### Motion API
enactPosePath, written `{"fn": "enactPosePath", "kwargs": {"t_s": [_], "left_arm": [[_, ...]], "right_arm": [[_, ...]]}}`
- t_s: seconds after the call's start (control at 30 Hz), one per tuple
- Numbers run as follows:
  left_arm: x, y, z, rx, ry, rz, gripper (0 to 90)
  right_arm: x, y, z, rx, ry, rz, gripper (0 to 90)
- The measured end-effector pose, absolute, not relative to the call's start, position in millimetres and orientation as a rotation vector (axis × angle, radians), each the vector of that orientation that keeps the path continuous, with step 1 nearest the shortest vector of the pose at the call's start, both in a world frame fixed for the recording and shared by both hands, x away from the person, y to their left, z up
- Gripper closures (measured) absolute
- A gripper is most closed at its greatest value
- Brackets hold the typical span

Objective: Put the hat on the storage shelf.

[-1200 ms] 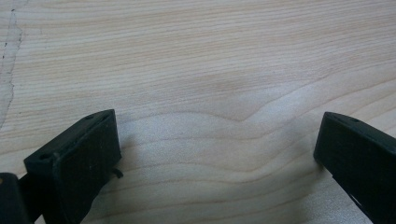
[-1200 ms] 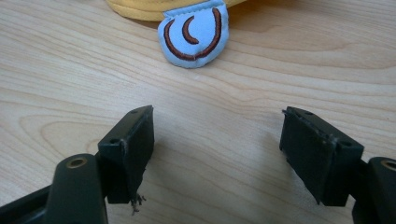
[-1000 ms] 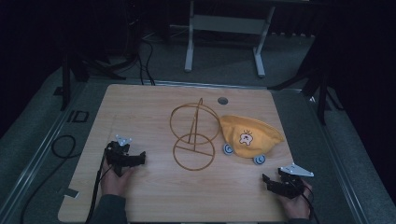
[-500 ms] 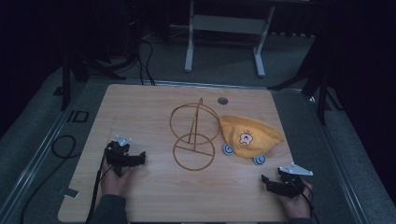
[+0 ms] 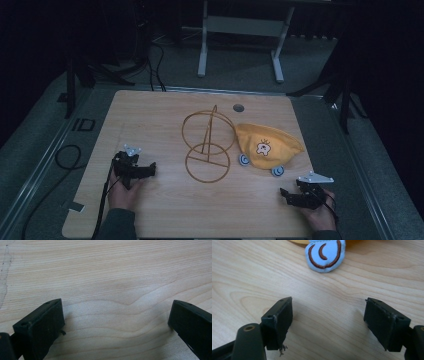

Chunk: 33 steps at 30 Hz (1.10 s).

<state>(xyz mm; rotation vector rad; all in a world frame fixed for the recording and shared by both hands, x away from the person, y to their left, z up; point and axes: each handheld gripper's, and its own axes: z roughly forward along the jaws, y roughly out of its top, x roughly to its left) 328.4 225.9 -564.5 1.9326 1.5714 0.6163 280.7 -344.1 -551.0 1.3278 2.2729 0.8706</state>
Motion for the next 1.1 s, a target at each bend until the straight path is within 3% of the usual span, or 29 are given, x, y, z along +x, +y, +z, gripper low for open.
{"fn": "enactPosePath", "kwargs": {"t_s": [1.1], "left_arm": [[328,226,-565,1.927,1.573,0.617,0.4]], "right_arm": [[317,-322,-528,1.117,2.451,0.688,31.5]]}}
